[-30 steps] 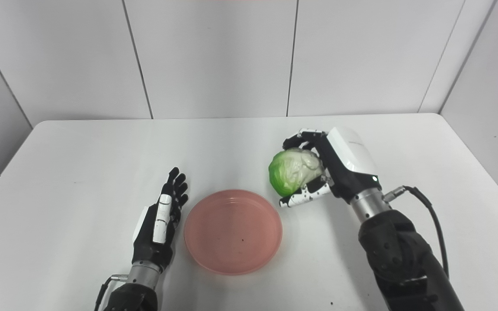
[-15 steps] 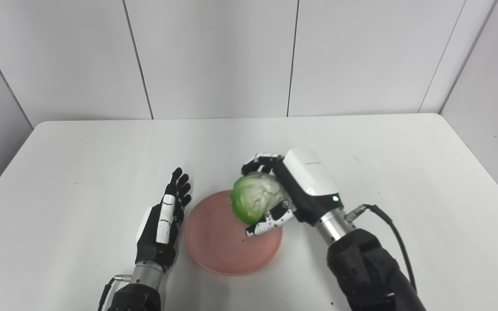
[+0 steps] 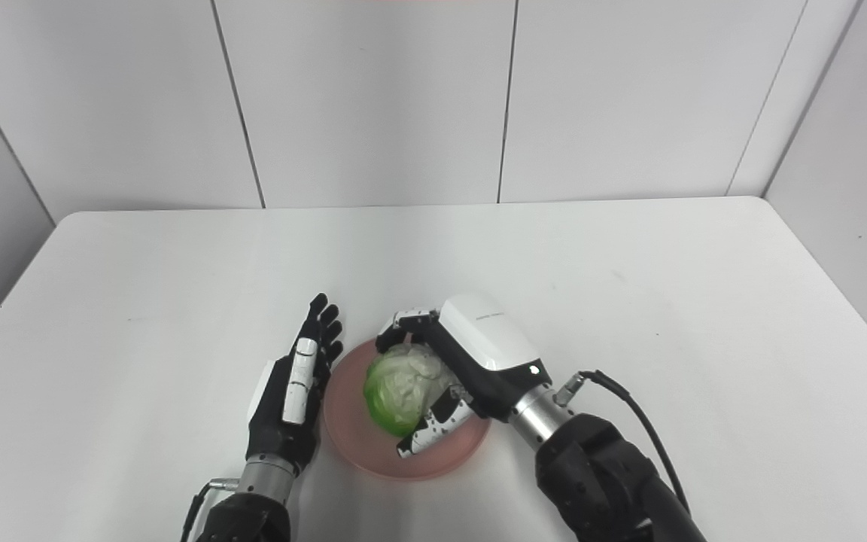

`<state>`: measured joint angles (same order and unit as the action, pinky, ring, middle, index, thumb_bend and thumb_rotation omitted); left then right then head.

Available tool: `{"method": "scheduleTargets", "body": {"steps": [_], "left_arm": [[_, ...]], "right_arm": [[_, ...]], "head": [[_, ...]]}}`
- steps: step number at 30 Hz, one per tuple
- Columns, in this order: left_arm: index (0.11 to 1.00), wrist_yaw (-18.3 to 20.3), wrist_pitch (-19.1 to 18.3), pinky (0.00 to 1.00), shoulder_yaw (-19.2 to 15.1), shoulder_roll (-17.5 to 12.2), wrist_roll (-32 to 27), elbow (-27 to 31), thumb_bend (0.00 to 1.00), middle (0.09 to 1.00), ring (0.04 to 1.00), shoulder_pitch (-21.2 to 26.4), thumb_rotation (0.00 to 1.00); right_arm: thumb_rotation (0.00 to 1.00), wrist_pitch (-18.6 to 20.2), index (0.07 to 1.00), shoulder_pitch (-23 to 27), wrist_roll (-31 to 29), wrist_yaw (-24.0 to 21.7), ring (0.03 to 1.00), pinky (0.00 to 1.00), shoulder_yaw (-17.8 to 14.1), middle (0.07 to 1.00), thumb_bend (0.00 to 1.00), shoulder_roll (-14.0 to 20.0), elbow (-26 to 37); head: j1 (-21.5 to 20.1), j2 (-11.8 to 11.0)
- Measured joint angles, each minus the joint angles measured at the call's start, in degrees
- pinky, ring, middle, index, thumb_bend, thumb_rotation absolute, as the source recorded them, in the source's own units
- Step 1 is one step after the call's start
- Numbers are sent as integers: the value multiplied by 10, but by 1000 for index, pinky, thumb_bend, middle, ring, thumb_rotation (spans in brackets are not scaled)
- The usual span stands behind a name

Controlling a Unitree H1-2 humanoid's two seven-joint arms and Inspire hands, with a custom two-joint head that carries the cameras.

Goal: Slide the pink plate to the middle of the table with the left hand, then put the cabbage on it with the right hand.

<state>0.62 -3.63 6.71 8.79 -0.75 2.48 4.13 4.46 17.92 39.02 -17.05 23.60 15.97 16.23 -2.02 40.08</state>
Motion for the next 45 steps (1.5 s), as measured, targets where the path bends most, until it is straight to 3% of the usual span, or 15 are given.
{"method": "scheduleTargets", "body": {"steps": [12,27,29,31,33,34,41,42,45], "left_arm": [[1000,-1,-1,1000,2,0,1,6,711,1000,1000,0,978],[1000,0,-1,1000,3,0,-1,9,695,1000,1000,0,970],[1000,0,-1,1000,3,0,-1,9,693,1000,1000,0,972],[1000,0,-1,1000,3,0,-1,9,696,1000,1000,0,972],[1000,0,-1,1000,2,0,-1,9,685,1000,1000,0,980],[1000,0,-1,1000,2,0,-1,9,689,1000,1000,0,982],[1000,0,-12,1000,2,0,-1,11,686,1000,1000,0,987],[1000,0,-12,1000,2,0,-1,11,683,1000,1000,0,984],[1000,0,-12,1000,2,-1,-1,11,678,1000,1000,0,991]], "right_arm": [[0,-6,517,2,23,-10,404,330,4,493,514,-5,-42],[0,-52,498,7,43,30,444,470,3,515,515,-6,-85],[0,-52,491,7,43,29,556,477,3,507,520,-5,-86],[1,-52,491,8,41,27,594,481,3,503,522,-4,-85],[114,-52,496,7,38,23,620,495,2,643,513,-3,-83],[132,-52,497,7,37,20,626,500,2,665,512,-2,-82],[164,-52,498,7,26,11,657,533,-2,709,511,10,-70],[291,-52,630,7,26,10,669,544,-2,720,610,12,-68],[371,-52,715,7,26,1,687,570,-3,735,691,18,-64]], "head": [[1,3],[0,6],[-1,6],[-1,6],[-2,6],[-2,6],[-3,7],[-3,7],[-4,8]]}}
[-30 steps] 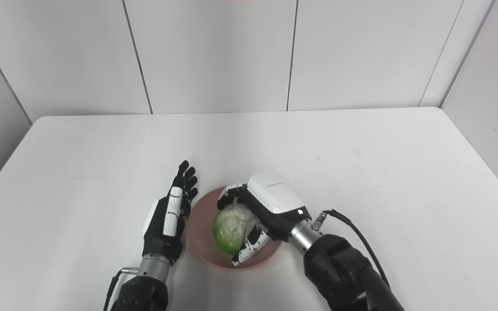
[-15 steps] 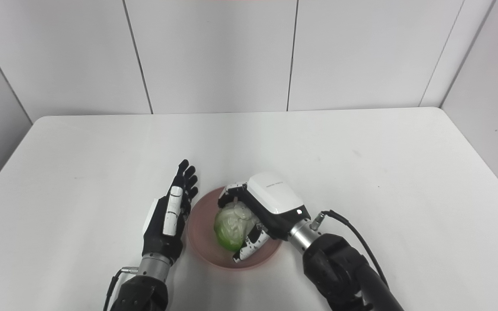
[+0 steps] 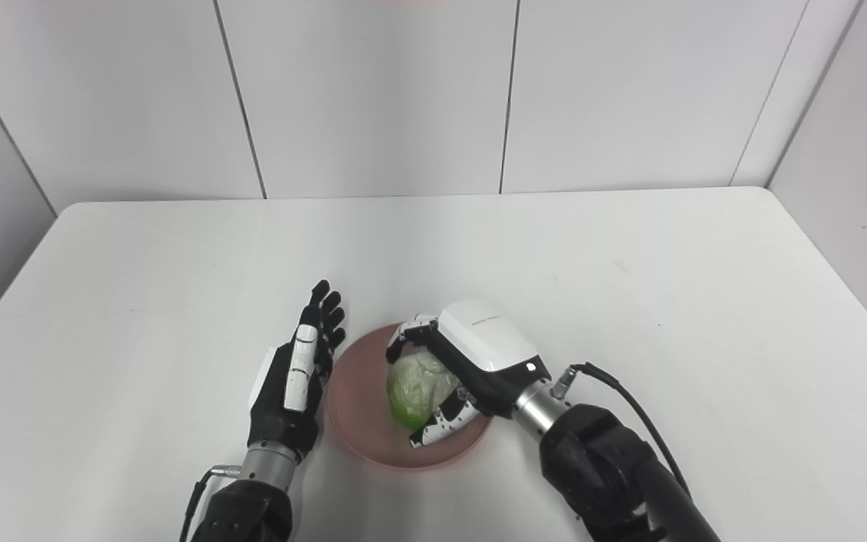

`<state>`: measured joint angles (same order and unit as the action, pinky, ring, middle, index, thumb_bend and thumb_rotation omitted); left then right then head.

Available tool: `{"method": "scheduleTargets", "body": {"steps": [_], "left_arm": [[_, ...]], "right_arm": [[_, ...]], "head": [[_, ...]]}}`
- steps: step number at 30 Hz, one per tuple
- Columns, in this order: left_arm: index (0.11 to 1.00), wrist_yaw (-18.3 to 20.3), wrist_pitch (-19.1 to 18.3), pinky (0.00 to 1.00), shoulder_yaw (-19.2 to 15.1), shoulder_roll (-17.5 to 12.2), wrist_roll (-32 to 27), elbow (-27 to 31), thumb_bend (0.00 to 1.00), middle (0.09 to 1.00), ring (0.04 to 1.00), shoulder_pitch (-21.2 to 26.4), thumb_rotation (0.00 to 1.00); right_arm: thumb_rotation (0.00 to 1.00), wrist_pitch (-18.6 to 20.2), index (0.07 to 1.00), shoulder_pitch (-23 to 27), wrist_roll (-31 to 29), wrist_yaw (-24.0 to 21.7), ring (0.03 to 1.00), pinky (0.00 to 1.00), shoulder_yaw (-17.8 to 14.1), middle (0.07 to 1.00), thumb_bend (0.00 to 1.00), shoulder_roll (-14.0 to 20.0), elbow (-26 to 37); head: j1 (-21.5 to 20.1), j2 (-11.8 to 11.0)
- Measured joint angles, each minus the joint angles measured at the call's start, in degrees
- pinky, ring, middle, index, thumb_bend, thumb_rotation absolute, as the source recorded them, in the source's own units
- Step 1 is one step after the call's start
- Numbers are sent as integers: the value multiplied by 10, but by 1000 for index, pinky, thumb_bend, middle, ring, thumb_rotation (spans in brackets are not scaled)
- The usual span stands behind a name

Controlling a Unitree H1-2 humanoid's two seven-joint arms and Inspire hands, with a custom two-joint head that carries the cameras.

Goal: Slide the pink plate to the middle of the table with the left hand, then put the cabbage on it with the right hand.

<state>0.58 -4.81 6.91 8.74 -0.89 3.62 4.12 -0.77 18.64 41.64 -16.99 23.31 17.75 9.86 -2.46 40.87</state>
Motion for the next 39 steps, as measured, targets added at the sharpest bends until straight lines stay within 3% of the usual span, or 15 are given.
{"method": "scheduleTargets", "body": {"steps": [5,11,17,20,26,27,29,34,39], "left_arm": [[1000,0,0,1000,0,-2,1,0,691,1000,1000,0,998],[1000,-3,0,1000,0,-2,11,0,698,1000,1000,0,998],[1000,-5,0,1000,0,-2,23,0,688,1000,1000,0,1000],[1000,-4,0,1000,0,-2,23,0,681,1000,1000,0,1000],[1000,-4,0,1000,-2,-2,22,-2,676,1000,1000,0,1000],[1000,-4,0,1000,-2,-2,22,-2,673,1000,1000,0,1000],[1000,-4,0,1000,-3,-2,22,-2,676,1000,1000,0,1000],[1000,-4,-1,1000,-5,-2,22,-1,683,1000,1000,0,1000],[1000,-4,0,1000,-6,-3,22,-3,707,1000,1000,2,1000]], "right_arm": [[387,-1,728,0,0,-2,738,672,-5,750,734,6,16],[479,-2,808,-3,-22,-3,838,831,-18,840,745,8,34],[548,-3,879,-7,-81,-2,867,794,-46,899,744,6,44],[636,-3,929,-12,-109,1,891,762,-60,933,731,-2,48],[814,17,995,-39,-220,8,935,836,-124,995,777,-54,48],[872,25,998,-43,-236,7,953,880,-130,998,745,-58,48],[886,42,1000,-52,-263,6,958,909,-143,998,723,-65,48],[812,59,1000,-70,-364,28,963,943,-198,975,696,-114,30],[781,75,979,-80,-415,52,943,937,-218,948,744,-150,15]], "head": [[-1,0],[0,0],[1,1],[2,0],[1,-2],[11,-3],[14,-3],[35,-4],[43,-7]]}}
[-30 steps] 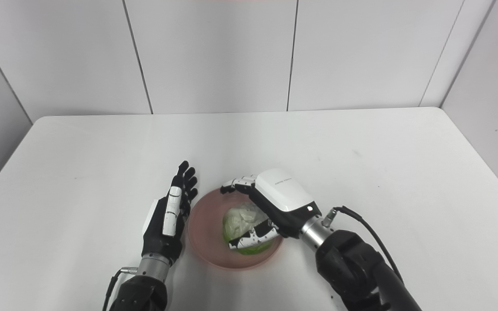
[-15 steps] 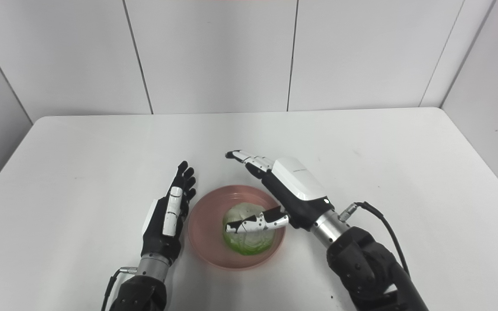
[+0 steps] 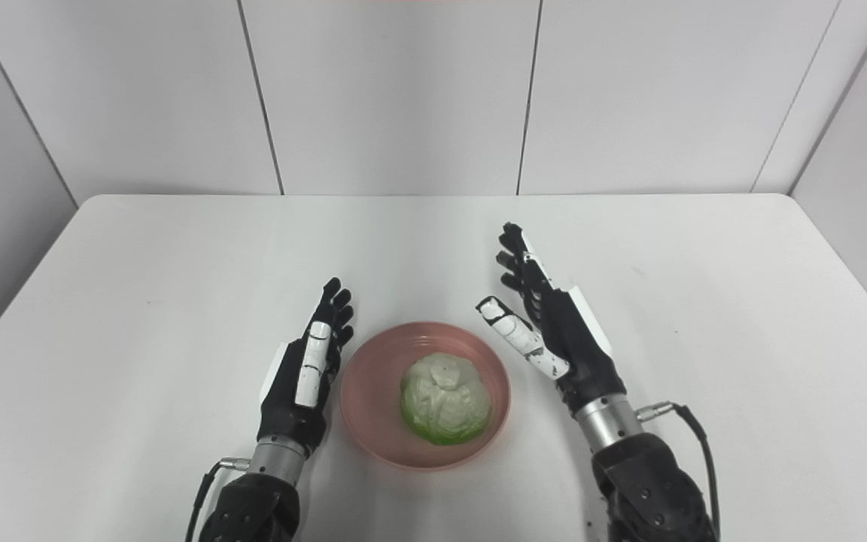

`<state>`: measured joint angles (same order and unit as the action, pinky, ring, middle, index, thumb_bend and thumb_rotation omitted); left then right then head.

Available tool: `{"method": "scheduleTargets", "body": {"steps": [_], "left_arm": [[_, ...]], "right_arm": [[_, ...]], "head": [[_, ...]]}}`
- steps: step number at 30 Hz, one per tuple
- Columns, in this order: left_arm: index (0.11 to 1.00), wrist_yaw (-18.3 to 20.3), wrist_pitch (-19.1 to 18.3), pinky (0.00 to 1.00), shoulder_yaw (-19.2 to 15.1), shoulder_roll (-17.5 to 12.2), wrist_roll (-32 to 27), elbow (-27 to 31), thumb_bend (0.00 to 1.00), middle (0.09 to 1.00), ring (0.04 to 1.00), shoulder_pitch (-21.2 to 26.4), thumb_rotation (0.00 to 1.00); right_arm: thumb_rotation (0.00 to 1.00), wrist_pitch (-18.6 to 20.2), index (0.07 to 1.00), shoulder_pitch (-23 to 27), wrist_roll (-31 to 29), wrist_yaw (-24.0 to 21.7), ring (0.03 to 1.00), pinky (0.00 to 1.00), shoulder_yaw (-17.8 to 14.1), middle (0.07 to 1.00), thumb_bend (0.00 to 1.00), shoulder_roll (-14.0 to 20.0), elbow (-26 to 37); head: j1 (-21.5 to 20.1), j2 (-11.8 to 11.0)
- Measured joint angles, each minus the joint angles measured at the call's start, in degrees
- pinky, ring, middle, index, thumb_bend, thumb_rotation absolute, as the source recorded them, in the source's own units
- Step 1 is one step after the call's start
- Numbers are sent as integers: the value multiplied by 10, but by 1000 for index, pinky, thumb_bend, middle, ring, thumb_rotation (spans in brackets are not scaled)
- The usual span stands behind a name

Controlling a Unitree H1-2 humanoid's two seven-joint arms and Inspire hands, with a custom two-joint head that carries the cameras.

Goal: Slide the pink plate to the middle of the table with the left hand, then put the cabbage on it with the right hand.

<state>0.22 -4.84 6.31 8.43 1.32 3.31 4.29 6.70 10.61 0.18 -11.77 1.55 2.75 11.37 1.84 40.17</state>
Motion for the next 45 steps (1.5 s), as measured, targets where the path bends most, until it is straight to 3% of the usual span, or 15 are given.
{"method": "scheduleTargets", "body": {"steps": [6,10,15,19,23,27,29,31,39,45], "left_arm": [[1000,0,0,1000,-1,-2,1,0,730,1000,1000,0,1000],[1000,0,0,1000,-3,-3,1,0,728,1000,1000,0,1000],[1000,0,0,1000,-3,-9,1,0,725,1000,1000,0,1000],[1000,1,0,1000,-3,-15,1,0,732,1000,1000,0,1000],[1000,9,-1,1000,-4,-20,-1,1,723,1000,1000,0,1000],[1000,12,-7,1000,-9,-22,-12,1,707,1000,1000,0,1000],[1000,12,-10,1000,-9,-26,-12,2,726,1000,1000,0,1000],[1000,12,-14,1000,-9,-31,-12,2,735,1000,1000,0,1000],[1000,12,-29,1000,-7,-35,-11,1,736,1000,1000,2,1000],[1000,11,-29,1000,-6,-35,-11,1,731,1000,1000,2,1000]], "right_arm": [[719,7,920,-11,-48,42,906,884,-28,916,695,-38,-5],[723,6,946,-35,-47,72,955,935,-27,965,678,-67,-13],[750,5,977,-50,-53,73,989,988,-13,987,674,-69,-23],[725,2,967,-50,-67,76,977,985,-16,991,674,-69,-26],[767,2,989,-52,-72,95,989,999,-23,1000,664,-88,-26],[774,2,982,-63,-72,97,989,1000,-17,1000,679,-89,-26],[898,-1,989,-62,-70,97,990,1000,-16,999,660,-87,-31],[920,-6,989,-60,-69,97,990,1000,-16,998,657,-81,-42],[869,-29,980,-51,-68,100,983,1000,-20,995,739,-71,-69],[870,-31,982,-51,-68,100,996,1000,-16,999,726,-69,-69]], "head": [[-1,-6],[-6,-7],[-11,-10],[-17,-10],[-23,-9],[-29,-7],[-29,-7],[-31,-6],[-31,-9],[-27,-6]]}}
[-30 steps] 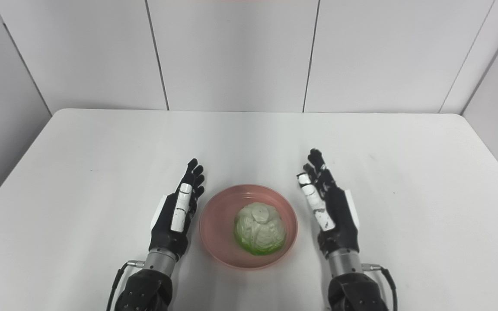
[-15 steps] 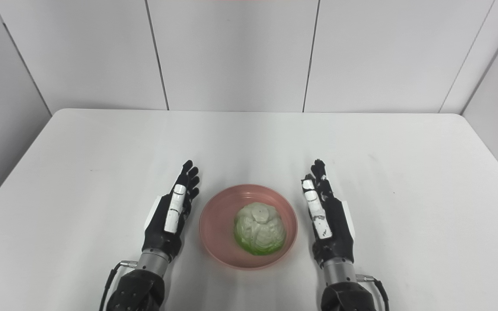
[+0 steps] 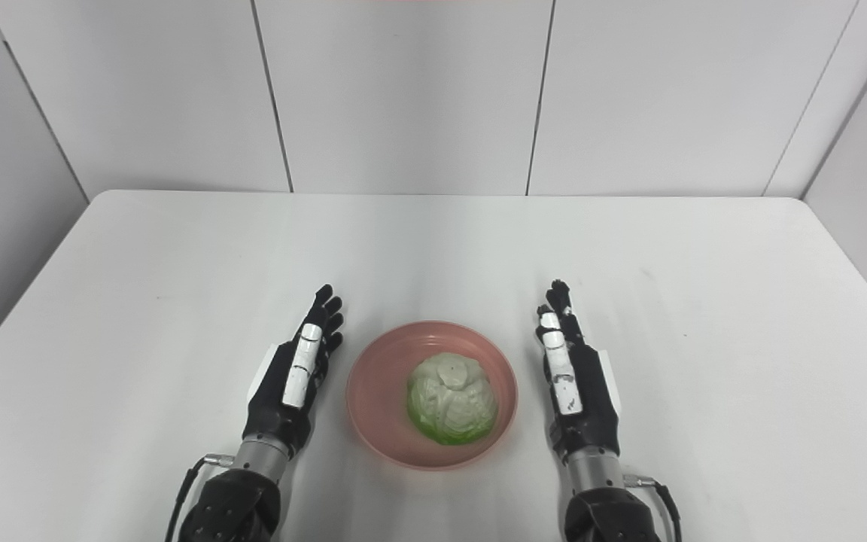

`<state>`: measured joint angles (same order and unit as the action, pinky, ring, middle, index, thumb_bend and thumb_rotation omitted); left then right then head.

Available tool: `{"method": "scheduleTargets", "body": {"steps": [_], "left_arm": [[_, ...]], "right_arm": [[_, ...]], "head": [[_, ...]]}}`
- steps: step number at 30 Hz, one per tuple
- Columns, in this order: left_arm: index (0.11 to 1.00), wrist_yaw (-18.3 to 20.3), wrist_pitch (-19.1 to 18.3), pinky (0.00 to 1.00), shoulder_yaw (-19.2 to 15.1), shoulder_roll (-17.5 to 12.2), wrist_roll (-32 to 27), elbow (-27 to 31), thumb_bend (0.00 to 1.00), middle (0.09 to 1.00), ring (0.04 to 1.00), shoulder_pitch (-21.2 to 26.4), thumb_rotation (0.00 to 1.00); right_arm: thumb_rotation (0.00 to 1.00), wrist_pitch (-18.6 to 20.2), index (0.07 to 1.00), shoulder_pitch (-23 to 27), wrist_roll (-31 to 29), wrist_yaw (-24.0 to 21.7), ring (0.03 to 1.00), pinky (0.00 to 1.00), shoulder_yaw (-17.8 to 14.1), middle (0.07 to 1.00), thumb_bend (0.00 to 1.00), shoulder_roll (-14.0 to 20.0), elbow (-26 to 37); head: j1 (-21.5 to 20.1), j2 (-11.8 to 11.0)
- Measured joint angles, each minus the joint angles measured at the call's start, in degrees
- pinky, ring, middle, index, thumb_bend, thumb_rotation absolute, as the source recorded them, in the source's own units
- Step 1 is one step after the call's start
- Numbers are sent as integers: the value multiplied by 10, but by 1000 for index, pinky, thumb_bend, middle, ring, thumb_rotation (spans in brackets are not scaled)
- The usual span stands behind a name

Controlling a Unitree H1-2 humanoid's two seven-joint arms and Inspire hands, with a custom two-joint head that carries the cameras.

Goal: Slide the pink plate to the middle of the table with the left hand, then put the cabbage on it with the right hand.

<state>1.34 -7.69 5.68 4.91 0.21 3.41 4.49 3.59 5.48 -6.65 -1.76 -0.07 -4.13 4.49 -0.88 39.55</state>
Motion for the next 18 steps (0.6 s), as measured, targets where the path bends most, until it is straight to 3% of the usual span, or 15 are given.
{"method": "scheduleTargets", "body": {"steps": [7,18], "left_arm": [[1000,-2,0,1000,-1,0,0,0,752,1000,1000,0,1000],[1000,-3,0,1000,-4,3,-1,0,726,1000,1000,0,1000]], "right_arm": [[843,0,983,-3,2,0,991,1000,3,995,731,-1,0],[888,0,993,-10,3,-1,998,1000,11,1000,711,4,1]], "head": [[-4,5],[4,11]]}}
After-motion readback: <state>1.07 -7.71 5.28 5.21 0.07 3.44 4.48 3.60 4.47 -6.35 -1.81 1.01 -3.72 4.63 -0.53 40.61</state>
